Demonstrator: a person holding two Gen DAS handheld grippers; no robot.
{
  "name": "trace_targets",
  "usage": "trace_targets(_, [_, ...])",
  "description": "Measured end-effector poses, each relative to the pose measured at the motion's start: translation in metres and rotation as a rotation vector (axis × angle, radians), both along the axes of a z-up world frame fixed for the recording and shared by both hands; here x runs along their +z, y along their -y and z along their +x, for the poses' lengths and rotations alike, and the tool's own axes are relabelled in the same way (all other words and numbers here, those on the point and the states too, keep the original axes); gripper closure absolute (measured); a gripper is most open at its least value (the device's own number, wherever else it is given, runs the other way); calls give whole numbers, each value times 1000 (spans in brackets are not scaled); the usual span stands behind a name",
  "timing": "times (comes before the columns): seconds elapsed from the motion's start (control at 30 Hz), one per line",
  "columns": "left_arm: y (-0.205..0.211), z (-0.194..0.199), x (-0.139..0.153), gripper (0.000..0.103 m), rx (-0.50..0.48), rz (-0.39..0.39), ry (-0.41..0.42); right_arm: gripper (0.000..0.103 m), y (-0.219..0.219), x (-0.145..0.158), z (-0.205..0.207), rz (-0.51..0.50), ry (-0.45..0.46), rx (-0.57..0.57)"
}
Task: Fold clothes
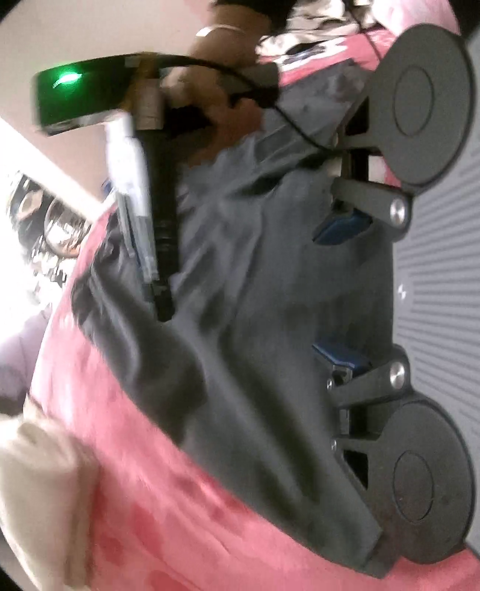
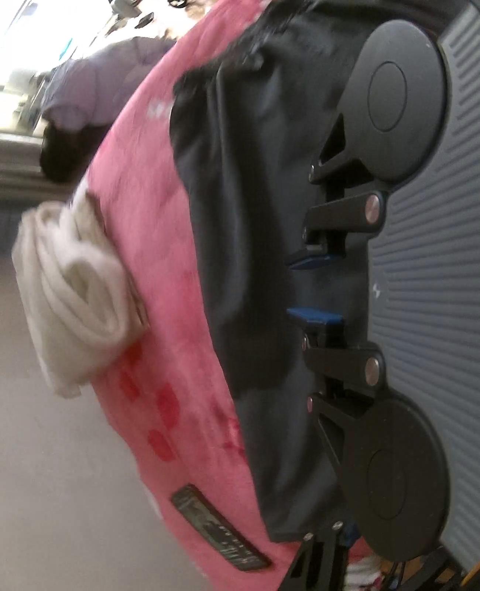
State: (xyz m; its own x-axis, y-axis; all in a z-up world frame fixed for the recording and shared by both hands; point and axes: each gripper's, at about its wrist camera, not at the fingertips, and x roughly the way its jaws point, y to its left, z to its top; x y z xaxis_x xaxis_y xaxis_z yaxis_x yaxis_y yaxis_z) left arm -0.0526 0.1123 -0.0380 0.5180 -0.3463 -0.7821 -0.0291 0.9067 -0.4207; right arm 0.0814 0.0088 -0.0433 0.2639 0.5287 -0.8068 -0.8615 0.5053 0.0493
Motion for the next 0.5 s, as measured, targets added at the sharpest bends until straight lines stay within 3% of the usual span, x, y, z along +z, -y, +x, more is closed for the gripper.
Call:
trace_targets(0.1, [-15, 4, 1, 44, 55, -6, 15, 81, -9, -7, -3, -9, 32, 7])
trace_targets(0.27, [-29, 17, -12, 44, 128, -19, -42, 81, -9, -7, 47, 36, 16, -171])
trace_targets(0.37, [-31, 23, -18, 44, 123, 11, -80, 81, -9, -4, 76, 76, 26, -274])
trace_targets(0.5, [-25, 26, -20, 44, 86, 61, -70, 81, -11, -11, 106, 89, 29, -373])
